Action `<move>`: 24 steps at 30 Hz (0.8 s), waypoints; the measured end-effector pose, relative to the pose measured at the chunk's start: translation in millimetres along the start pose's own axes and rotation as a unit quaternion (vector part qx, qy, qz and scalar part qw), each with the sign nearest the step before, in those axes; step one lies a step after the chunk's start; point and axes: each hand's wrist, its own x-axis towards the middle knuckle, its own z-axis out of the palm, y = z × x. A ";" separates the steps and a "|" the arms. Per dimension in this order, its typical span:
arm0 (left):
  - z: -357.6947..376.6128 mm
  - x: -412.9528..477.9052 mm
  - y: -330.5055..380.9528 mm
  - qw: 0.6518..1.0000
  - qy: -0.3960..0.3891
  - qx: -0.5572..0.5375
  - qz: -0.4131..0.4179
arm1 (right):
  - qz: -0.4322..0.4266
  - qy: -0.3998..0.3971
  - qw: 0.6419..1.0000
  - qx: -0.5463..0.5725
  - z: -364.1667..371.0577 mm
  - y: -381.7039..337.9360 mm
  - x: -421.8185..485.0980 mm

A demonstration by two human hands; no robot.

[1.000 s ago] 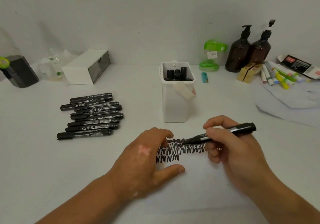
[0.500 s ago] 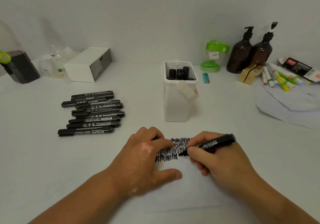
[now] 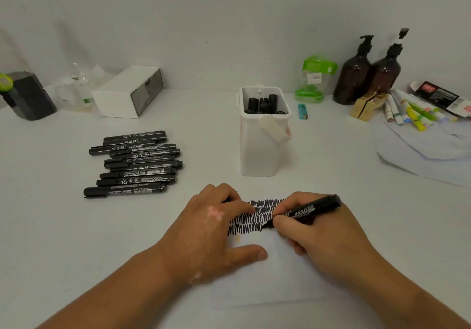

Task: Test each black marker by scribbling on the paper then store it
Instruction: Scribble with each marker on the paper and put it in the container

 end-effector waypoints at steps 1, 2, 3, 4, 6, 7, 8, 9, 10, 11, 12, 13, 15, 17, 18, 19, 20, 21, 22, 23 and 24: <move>0.0 -0.1 -0.1 1.000 0.000 -0.001 0.000 | -0.001 0.006 1.000 0.005 0.4 -0.1 0.2; 0.1 -0.1 -0.1 1.000 -0.001 -0.001 -0.001 | -0.001 0.010 1.000 0.010 0.5 -0.1 0.3; 0.1 -0.1 -0.1 1.000 -0.002 -0.002 -0.002 | -0.001 0.011 1.000 0.012 0.4 -0.1 0.4; 0.1 0.1 0.0 1.000 -0.002 -0.003 -0.002 | -0.001 0.008 1.000 0.009 0.1 -0.2 0.3; -0.1 0.3 0.1 1.000 -0.003 -0.004 -0.003 | 0.001 -0.002 1.000 -0.004 -0.8 -0.1 0.3; -0.3 0.4 0.3 1.000 -0.005 -0.002 -0.003 | 0.002 -0.006 1.000 -0.008 -1.1 0.0 0.4; -0.4 0.4 0.5 1.000 -0.006 -0.001 -0.002 | 0.001 -0.007 1.000 -0.009 -1.2 0.2 0.5; -0.6 0.4 0.5 1.000 -0.006 -0.001 -0.002 | 0.000 -0.004 1.000 -0.007 -0.9 0.4 0.7; -0.8 0.4 0.6 1.000 -0.006 -0.002 -0.002 | 0.000 0.002 1.000 -0.002 -0.4 0.7 1.0; -0.9 0.5 0.7 1.000 -0.006 -0.004 -0.002 | 0.001 0.009 1.000 0.005 0.0 1.1 1.1; -1.0 0.5 0.9 1.000 -0.007 -0.006 -0.003 | 0.002 0.014 1.000 0.011 0.0 1.5 1.2; -1.0 0.7 1.0 1.000 -0.007 -0.006 -0.003 | 0.002 0.015 1.000 0.012 -0.1 1.8 1.2; -1.3 0.6 1.1 1.000 -0.008 -0.005 -0.003 | 0.001 0.005 1.000 0.000 -0.7 1.8 1.2; -1.5 0.4 1.1 1.000 -0.010 -0.003 -0.003 | 0.001 -0.001 1.000 -0.008 -1.1 2.3 1.4; -1.7 0.3 1.2 1.000 -0.011 -0.004 -0.004 | 0.000 0.000 1.000 -0.008 -1.0 2.9 1.6; -1.9 0.4 1.2 1.000 -0.012 -0.006 -0.005 | 0.000 0.005 1.000 -0.005 -0.8 3.2 1.8; -2.1 0.5 1.5 1.000 -0.013 -0.006 -0.006 | -0.001 0.011 1.000 0.001 -0.2 3.7 2.3; -2.2 0.8 1.7 1.000 -0.015 -0.006 -0.007 | 0.000 0.017 1.000 0.006 0.2 4.2 2.5; -2.3 0.9 2.0 1.000 -0.017 -0.005 -0.008 | 0.000 0.020 1.000 0.011 0.3 4.7 2.9; -2.5 0.9 2.2 1.000 -0.018 -0.005 -0.008 | 0.001 0.021 1.000 0.013 0.2 4.7 3.1; -2.7 0.8 2.3 1.000 -0.019 -0.006 -0.009 | 0.000 0.019 1.000 0.013 0.0 4.9 3.4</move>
